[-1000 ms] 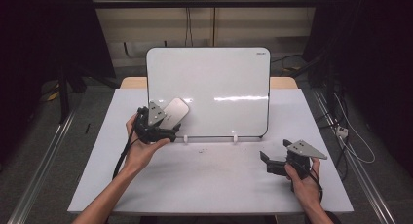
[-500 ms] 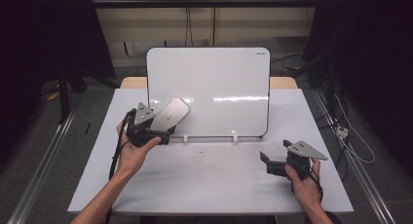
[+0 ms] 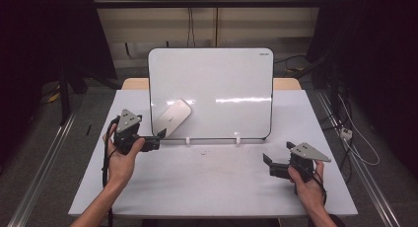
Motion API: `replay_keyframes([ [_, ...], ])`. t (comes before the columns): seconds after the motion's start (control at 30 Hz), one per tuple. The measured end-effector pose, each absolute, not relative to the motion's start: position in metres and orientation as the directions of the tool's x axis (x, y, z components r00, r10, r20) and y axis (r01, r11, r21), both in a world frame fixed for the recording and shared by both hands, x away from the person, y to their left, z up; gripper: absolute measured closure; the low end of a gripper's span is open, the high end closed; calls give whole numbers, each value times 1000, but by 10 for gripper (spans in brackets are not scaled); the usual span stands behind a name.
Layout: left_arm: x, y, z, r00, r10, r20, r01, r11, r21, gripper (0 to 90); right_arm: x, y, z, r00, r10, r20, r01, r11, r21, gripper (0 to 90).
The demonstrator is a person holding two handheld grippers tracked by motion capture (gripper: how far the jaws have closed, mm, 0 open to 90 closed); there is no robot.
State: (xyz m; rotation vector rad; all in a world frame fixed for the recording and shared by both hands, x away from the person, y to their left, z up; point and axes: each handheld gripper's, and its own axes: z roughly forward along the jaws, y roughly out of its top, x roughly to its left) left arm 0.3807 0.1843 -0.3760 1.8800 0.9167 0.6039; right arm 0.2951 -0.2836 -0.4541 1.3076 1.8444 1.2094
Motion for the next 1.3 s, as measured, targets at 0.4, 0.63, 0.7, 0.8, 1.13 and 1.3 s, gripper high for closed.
replay_keyframes([
  [0.4,362,191,-390,609,792,49,358,-329,874,47,295,-283,-454,-360,932,47,418,116,901,37],
  [0.63,356,203,-398,580,815,10,403,-298,866,46,295,-283,-454,-357,933,49,422,114,899,37],
  [0.7,353,204,-402,575,818,23,408,-311,858,46,296,-284,-455,-357,933,49,421,114,900,37],
  [0.8,348,204,-405,587,809,33,407,-329,852,46,296,-283,-455,-359,932,45,420,119,900,38],
  [1.13,330,213,-418,577,817,-7,436,-301,848,47,297,-283,-455,-359,932,42,420,121,899,37],
  [1.3,325,218,-422,555,832,8,423,-290,858,47,297,-283,-455,-359,932,44,421,119,899,37],
])
